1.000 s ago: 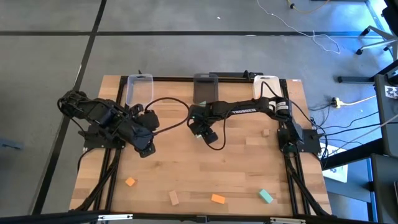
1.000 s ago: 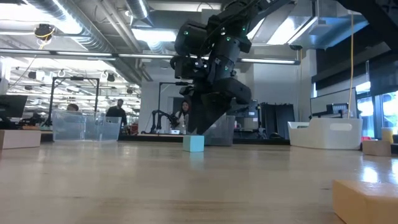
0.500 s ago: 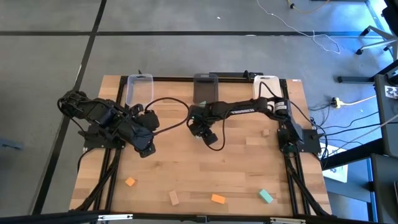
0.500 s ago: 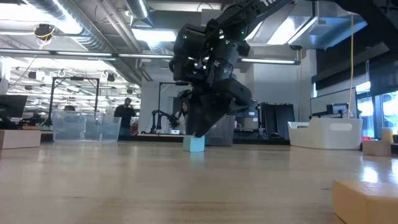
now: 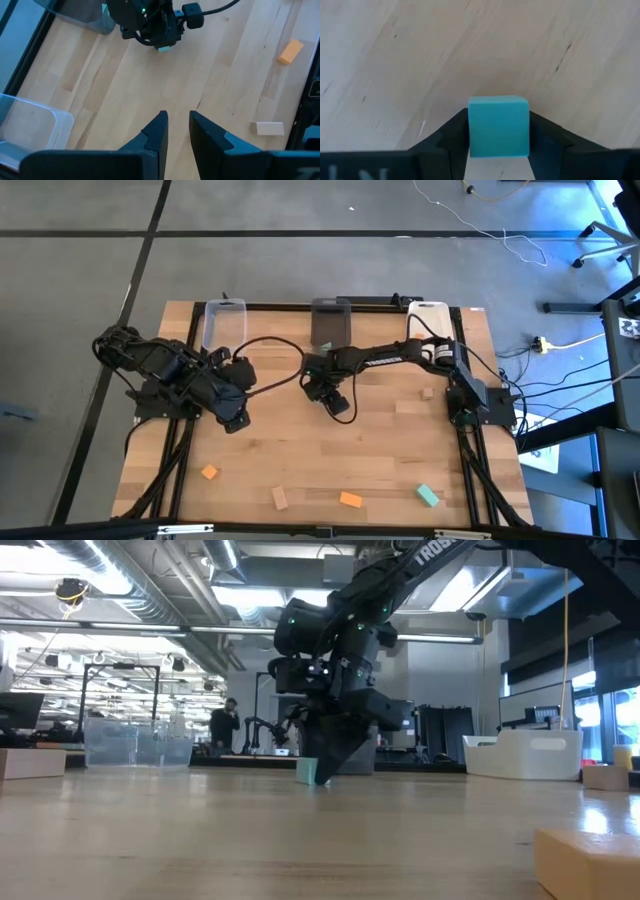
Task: Sort & place blocks by color
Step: Put the top blue block into the black bin
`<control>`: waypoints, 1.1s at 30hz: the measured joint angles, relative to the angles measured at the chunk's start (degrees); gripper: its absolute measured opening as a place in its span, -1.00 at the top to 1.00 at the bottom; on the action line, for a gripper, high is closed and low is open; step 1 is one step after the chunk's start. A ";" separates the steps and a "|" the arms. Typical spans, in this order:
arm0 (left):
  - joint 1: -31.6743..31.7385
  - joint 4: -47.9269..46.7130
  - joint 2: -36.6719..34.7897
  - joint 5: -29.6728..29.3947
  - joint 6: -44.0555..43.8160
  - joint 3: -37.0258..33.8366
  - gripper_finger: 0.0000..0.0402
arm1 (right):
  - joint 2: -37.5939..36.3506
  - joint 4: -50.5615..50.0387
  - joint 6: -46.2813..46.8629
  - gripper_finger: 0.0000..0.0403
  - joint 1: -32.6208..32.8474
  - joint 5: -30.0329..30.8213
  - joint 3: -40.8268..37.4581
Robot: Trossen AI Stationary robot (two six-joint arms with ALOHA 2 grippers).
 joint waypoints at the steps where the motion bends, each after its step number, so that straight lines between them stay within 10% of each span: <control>1: 0.00 -0.01 0.00 0.00 0.00 0.00 0.65 | -0.01 0.16 0.04 0.26 0.00 0.02 0.00; 33: -0.02 -0.01 0.00 -0.30 0.00 0.00 0.65 | -0.34 -29.73 11.18 0.33 -21.94 2.55 25.18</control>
